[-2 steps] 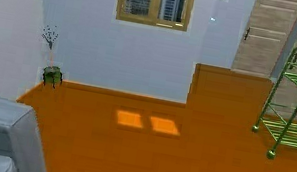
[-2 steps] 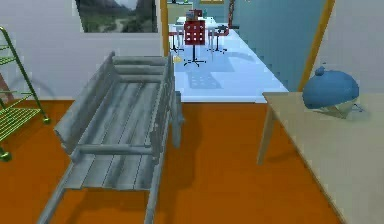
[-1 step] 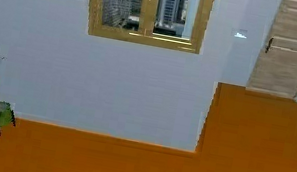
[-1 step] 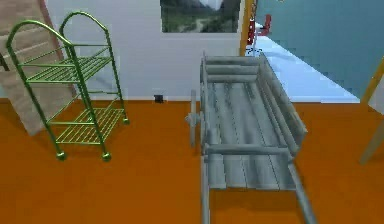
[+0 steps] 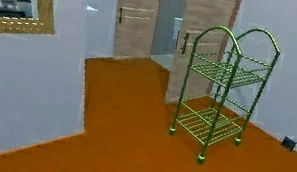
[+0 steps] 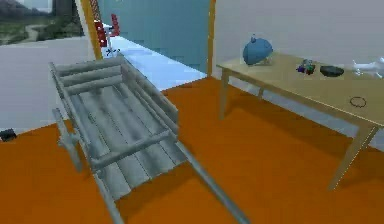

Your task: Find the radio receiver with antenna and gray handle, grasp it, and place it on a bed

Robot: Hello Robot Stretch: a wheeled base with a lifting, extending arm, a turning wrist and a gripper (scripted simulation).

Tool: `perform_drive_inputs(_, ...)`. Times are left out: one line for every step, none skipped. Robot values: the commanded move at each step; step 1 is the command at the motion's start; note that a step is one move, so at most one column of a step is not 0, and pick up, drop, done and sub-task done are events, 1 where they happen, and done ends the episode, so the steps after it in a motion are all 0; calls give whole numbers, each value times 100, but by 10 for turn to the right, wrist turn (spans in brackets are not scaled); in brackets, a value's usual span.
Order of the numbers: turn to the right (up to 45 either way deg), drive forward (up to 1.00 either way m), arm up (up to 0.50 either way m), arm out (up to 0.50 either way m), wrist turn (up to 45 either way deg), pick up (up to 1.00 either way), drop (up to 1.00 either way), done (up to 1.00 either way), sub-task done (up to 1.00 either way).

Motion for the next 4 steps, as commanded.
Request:
perform_drive_inputs(0,100,0,0,0,0,0,0,0)
perform_drive_inputs(0,100,0,0,0,0,0,0,0)
perform_drive_inputs(0,40,0,0,0,0,0,0,0)
perform_drive_inputs(-180,0,0,0,0,0,0,0,0)
